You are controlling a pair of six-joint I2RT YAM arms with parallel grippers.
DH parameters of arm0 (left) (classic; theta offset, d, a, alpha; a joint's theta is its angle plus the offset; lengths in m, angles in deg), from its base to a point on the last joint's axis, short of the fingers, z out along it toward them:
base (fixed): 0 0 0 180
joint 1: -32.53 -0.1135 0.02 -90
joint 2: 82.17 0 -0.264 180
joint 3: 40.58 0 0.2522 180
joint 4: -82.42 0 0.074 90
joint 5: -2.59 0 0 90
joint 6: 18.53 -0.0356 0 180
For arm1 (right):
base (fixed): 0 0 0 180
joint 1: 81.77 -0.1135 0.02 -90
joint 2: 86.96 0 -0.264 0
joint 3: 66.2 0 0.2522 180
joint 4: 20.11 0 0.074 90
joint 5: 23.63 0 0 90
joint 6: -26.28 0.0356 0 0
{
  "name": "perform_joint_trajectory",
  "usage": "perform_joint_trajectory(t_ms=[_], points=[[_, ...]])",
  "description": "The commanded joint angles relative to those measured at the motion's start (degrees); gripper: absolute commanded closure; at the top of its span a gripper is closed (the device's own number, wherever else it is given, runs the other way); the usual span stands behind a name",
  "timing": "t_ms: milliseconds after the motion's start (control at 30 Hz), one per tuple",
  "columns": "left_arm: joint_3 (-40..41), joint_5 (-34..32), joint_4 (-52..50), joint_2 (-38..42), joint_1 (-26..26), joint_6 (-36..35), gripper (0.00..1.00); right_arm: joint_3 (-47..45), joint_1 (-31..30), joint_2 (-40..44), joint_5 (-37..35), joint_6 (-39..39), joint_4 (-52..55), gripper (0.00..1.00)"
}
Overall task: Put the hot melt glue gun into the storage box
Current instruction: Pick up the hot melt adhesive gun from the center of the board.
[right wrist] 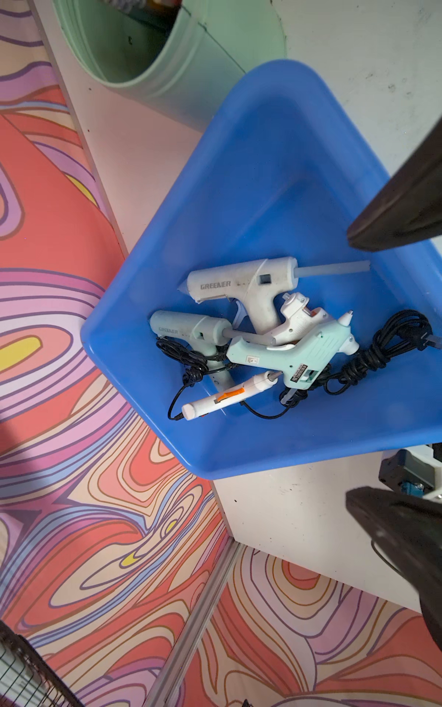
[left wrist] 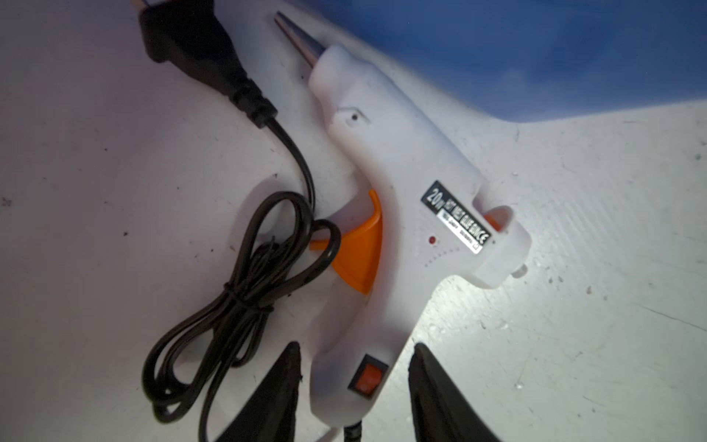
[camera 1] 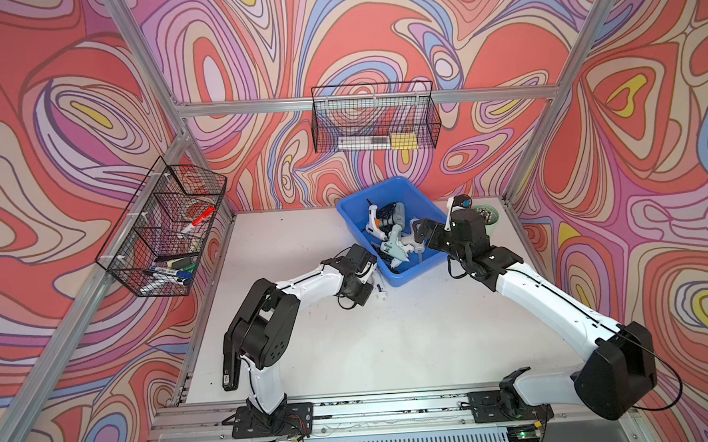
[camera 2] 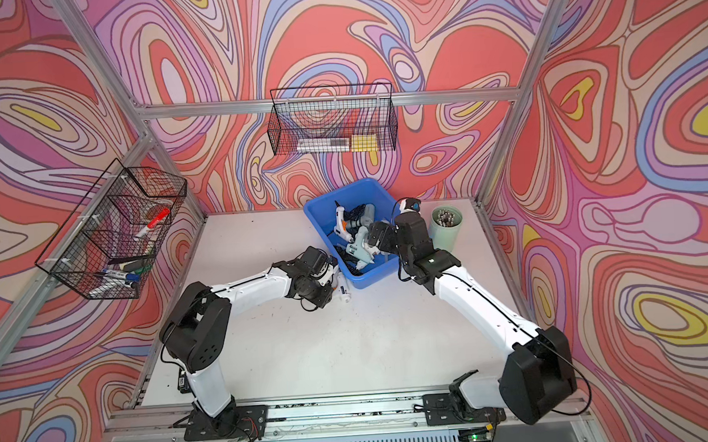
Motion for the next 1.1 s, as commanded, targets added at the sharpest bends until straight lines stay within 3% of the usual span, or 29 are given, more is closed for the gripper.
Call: perform_joint_trajectory(t_ms=[0,133,433,733,900,1067], points=[[-1.95,-1.25,-2.33,-1.94,0.70,-2.37,0.51,-1.12,-0.39,1.08,-1.51,-0.52,0.59,0.02],[-3.07,-1.77,-3.17,-3.56,1.23,-2.73,0.60,-1.14,-0.43,1.15,-1.95,-0.43,0.59,0.02],[-0.68,-4.28,-2.54,-4.54,1.84,-1.94,0.64,-1.06,-0.54,1.67,-2.12,-0.35,0.59,0.02],[4.27,-4.85,0.19,0.96,1.81,0.73,1.00,-0.23,-1.84,1.26,-2.00,-1.72,1.44,0.02],[6.72,-5.65,2.01,7.06,1.79,2.77,1.00,2.15,-5.24,-1.51,-2.76,-3.66,3.76,0.02],[9.63,-6.44,5.33,14.85,1.80,3.25,1.00,4.51,-6.39,-5.48,5.94,-2.89,4.95,0.03]])
